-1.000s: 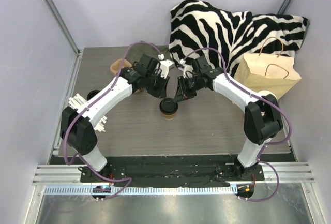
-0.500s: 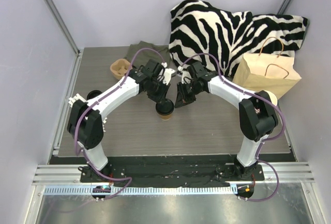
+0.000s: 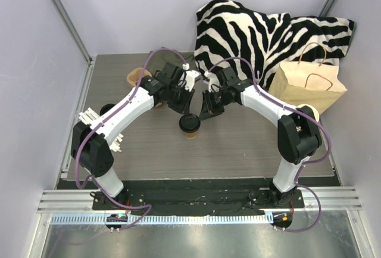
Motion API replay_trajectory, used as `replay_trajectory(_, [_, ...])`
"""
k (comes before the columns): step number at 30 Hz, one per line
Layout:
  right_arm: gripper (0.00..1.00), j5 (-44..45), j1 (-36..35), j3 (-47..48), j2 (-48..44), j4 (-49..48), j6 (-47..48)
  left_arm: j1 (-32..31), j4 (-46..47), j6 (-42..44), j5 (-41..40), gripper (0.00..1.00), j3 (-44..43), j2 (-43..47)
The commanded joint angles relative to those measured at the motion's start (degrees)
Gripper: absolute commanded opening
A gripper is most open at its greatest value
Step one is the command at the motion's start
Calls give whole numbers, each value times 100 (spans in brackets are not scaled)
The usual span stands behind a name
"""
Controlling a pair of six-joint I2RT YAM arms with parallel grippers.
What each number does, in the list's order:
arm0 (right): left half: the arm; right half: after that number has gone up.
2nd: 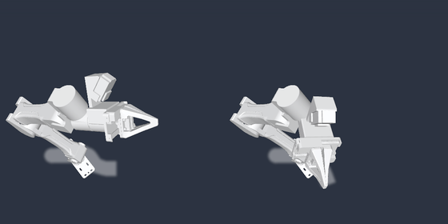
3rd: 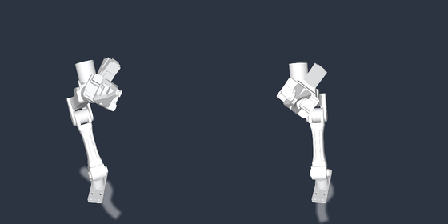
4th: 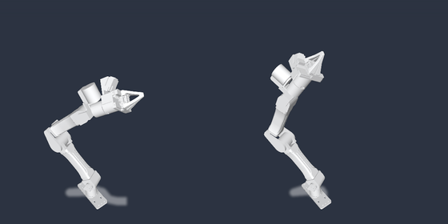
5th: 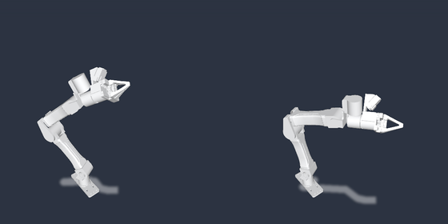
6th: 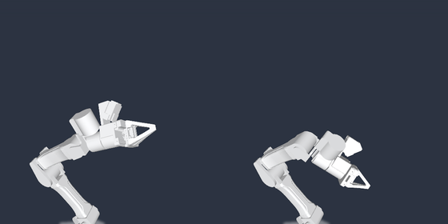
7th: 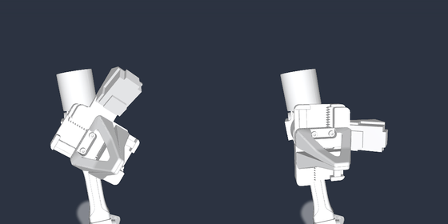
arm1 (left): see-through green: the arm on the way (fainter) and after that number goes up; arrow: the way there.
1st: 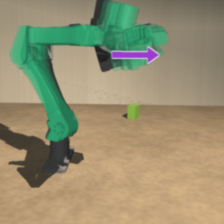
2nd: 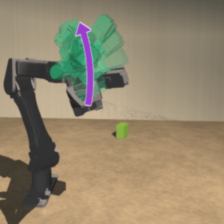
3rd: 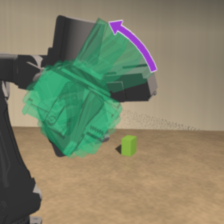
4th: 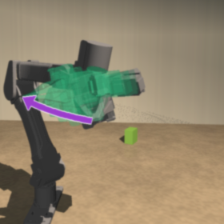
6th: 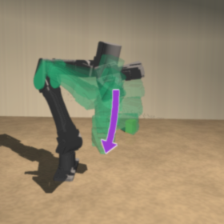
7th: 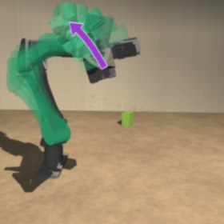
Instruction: Pack the takeout coffee
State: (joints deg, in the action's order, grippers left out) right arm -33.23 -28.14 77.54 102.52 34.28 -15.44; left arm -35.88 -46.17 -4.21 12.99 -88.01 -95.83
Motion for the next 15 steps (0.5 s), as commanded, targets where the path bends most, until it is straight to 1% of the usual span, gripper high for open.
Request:
replay_trajectory(1, [20, -394, -34, 411, -514, -343, -204, 2, -41, -19, -122, 23, 73, 275])
replay_trajectory(5, [22, -649, -77, 236, -610, -834, -652, 194, -6, -150, 27, 24, 152, 302])
replay_trajectory(6, [22, -728, -95, 122, -584, -1062, -862, 239, -6, -185, 71, 24, 161, 311])
replay_trajectory(10, [20, -992, -244, -90, -338, -1476, -1354, 309, 29, -230, 221, 24, 231, 407])
replay_trajectory(15, [16, -773, -464, -221, -171, -1591, -1418, 301, 126, -212, 213, 24, 363, 486])
